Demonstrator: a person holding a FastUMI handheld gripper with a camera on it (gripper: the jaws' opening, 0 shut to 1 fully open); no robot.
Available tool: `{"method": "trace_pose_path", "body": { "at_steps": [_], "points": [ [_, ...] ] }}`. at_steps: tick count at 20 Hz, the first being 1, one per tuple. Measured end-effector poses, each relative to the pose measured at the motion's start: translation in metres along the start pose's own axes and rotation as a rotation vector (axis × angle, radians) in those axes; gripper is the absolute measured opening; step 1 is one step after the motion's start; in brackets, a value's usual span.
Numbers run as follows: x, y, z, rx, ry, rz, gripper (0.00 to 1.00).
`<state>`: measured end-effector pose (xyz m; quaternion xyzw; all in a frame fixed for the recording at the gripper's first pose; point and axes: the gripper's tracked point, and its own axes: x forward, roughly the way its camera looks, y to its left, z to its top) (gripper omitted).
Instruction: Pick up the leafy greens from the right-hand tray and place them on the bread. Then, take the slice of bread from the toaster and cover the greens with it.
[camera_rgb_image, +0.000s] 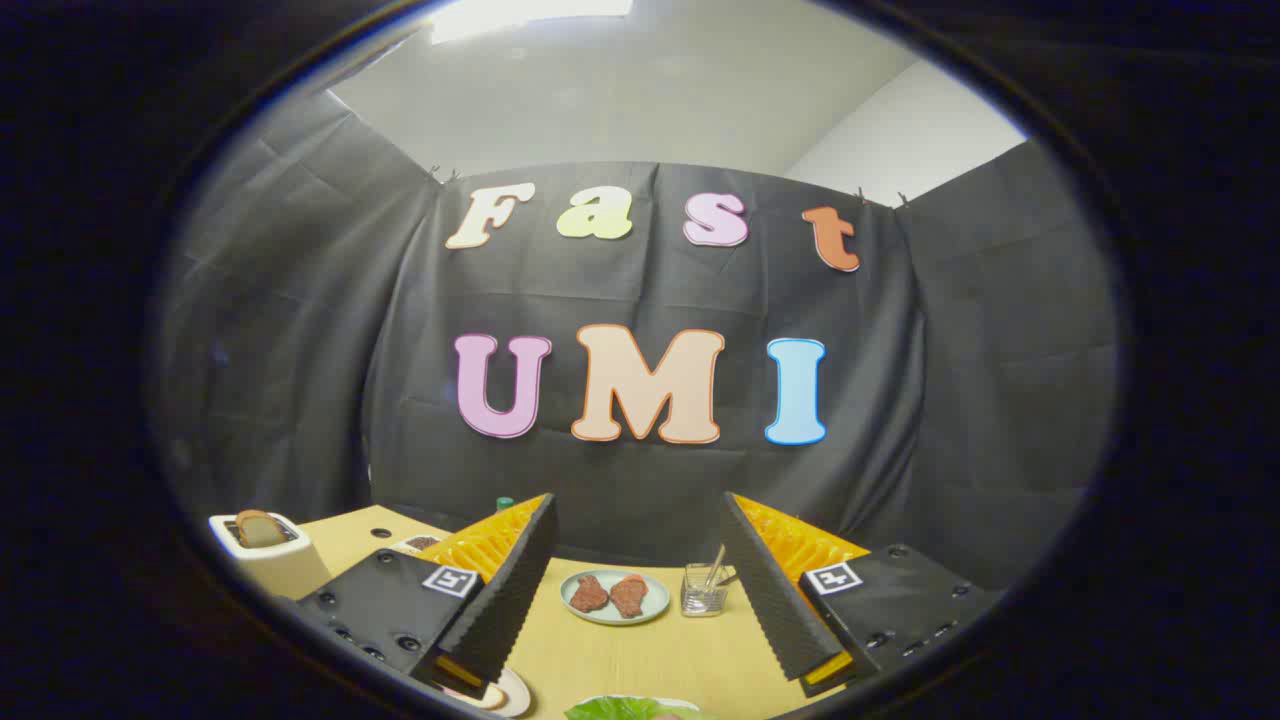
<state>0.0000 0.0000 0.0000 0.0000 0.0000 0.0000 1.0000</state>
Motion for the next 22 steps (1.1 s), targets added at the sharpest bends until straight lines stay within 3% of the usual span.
{"method": "trace_pose_path", "body": {
  "at_steps": [13,22],
  "points": [
    [0.007,-0.015,-0.006,-0.019,0.007,0.02,1.0],
    [0.006,-0.001,-0.025,-0.078,0.059,0.179,1.0]
  ]
}}
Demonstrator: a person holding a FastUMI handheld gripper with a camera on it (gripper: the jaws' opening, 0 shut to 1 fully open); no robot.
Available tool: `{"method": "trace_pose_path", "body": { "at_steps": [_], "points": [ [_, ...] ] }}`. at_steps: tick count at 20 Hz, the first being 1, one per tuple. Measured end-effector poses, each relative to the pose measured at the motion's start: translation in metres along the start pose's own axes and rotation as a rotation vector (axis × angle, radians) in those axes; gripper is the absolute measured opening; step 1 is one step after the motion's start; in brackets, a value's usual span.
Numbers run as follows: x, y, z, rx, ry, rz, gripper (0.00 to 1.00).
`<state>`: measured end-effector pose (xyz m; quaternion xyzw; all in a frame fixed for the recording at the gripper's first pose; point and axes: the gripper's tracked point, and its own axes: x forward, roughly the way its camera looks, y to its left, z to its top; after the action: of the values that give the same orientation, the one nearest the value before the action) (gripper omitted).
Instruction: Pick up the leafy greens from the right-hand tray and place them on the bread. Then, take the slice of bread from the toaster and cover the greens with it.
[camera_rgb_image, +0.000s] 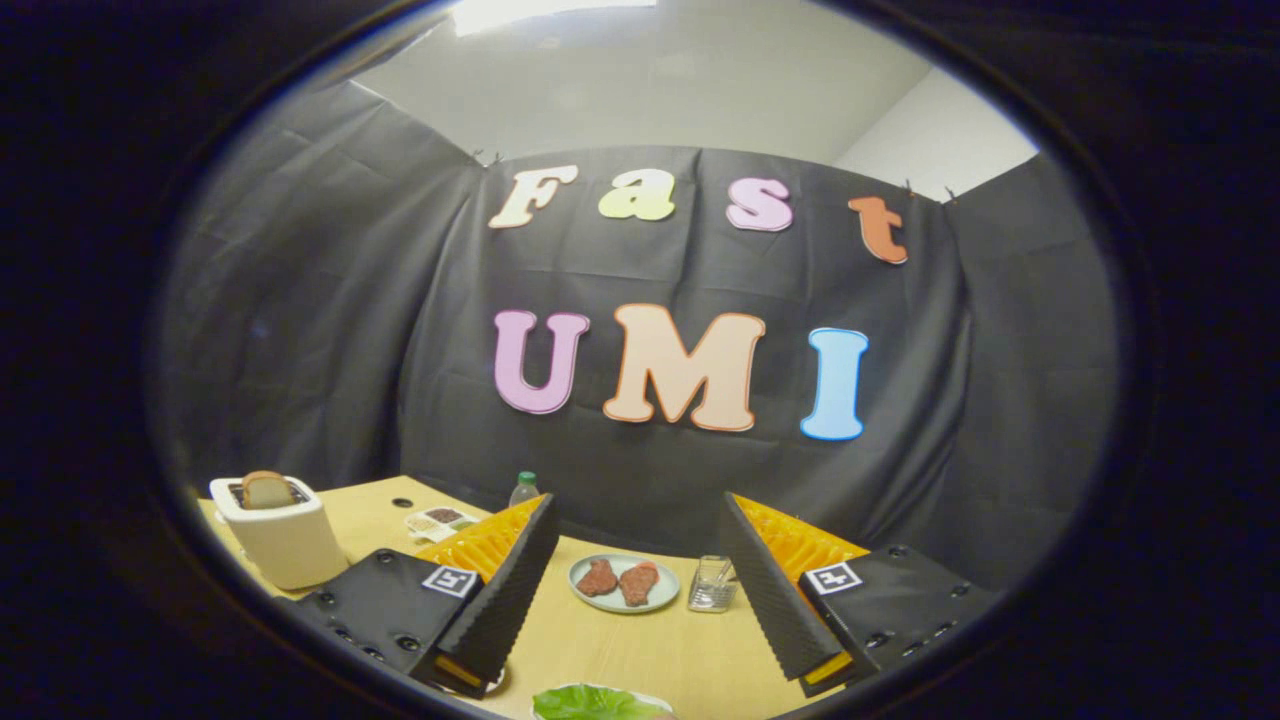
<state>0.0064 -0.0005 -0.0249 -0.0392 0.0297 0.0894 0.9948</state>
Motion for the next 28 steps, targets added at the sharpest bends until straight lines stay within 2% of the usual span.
{"method": "trace_pose_path", "body": {
  "at_steps": [14,28],
  "points": [
    [0.008,-0.001,-0.063,-0.175,0.173,0.257,1.0],
    [0.002,0.015,-0.171,-0.314,0.395,0.546,0.99]
  ]
}}
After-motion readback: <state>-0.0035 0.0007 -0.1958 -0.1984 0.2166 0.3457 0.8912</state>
